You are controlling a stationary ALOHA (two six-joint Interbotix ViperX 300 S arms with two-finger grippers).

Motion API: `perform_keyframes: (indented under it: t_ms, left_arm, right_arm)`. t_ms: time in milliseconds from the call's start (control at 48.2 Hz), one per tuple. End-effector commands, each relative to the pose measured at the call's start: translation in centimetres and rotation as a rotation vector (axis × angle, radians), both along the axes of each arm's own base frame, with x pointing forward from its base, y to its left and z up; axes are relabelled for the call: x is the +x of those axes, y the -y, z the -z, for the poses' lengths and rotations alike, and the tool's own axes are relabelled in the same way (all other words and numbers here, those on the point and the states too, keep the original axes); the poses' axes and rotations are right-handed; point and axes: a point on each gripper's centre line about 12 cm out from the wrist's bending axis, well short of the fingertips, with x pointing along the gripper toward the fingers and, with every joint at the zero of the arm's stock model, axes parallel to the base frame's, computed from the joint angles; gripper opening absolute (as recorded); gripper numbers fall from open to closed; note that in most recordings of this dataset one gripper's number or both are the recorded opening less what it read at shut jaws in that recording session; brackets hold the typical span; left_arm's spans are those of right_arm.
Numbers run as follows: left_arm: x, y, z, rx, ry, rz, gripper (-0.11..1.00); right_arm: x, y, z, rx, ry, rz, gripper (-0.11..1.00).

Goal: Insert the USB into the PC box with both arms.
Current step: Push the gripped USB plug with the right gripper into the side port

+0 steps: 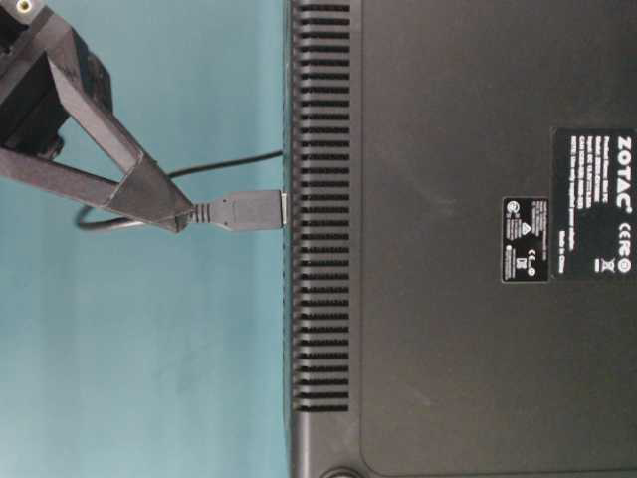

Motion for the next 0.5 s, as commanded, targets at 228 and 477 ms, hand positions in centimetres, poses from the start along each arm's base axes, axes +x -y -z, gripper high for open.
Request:
perform_keyframes:
  t_ms: [228,477]
  left_arm:
    - [0.0,0.0,-0.7,0.001,0.026,0.001,0.0]
    - [0.0,0.0,-0.7,0.001,0.026,0.001,0.0]
  right_arm:
    - [-0.4,-0.1,0.2,0.037,0.011,0.035,0.08]
    - [-0.4,1.3,0.5,0.025,0.004,0.066,0.08]
